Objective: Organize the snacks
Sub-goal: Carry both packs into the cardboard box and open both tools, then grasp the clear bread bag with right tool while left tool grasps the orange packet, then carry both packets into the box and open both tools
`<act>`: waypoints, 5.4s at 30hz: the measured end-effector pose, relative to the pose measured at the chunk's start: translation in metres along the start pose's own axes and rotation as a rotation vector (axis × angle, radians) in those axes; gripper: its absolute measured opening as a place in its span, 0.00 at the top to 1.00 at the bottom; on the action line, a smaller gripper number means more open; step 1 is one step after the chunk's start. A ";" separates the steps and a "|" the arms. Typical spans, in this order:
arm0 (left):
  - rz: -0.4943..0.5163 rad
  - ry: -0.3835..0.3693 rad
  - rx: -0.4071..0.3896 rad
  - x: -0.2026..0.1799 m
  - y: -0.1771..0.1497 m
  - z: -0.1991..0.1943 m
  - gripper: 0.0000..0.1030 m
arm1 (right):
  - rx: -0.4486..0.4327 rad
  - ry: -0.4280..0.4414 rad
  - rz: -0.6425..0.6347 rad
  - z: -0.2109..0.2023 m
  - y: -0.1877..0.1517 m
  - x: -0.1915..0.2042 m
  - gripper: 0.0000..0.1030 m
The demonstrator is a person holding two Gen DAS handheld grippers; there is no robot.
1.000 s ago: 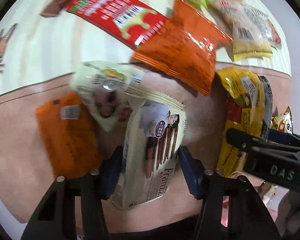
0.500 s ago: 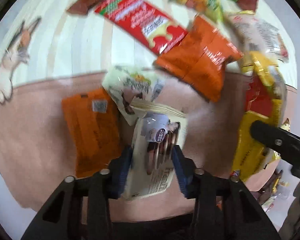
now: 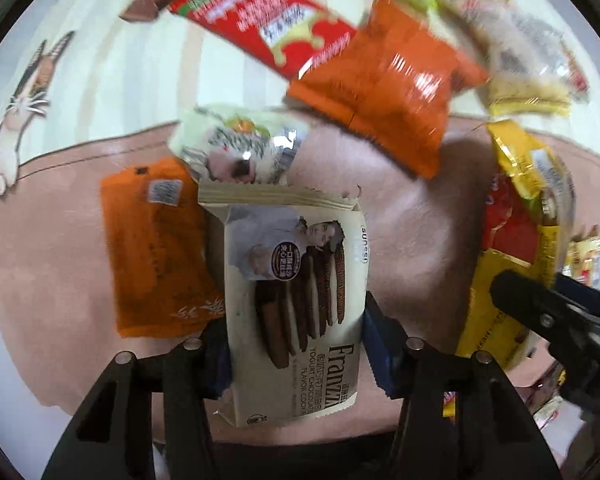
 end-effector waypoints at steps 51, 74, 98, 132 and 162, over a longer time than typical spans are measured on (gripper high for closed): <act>-0.118 -0.173 0.023 0.121 0.421 -0.057 0.49 | -0.047 -0.055 -0.100 -0.020 0.467 0.188 0.14; -0.073 -0.048 -0.211 0.110 0.400 -0.142 0.14 | -0.137 -0.050 -0.158 -0.072 0.427 0.202 0.02; -0.135 0.000 -0.343 0.071 0.163 -0.161 0.14 | -0.232 0.006 -0.127 -0.120 0.224 0.106 0.02; -0.085 -0.154 0.084 -0.005 0.108 0.007 0.51 | 0.024 0.017 0.054 0.001 0.128 -0.048 0.36; -0.085 -0.146 -0.079 -0.031 0.090 -0.040 0.55 | -0.106 0.050 0.081 -0.026 0.102 -0.031 0.53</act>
Point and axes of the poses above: each gripper's, at about its wrist camera, not at the fingertips, and z roughly the way its jaws point, x to its left, y to its top, the point moved 5 cm from there along z, roughly the way its jaws point, and after that the axes turned 6 degrees about z, right-handed, at the moved point
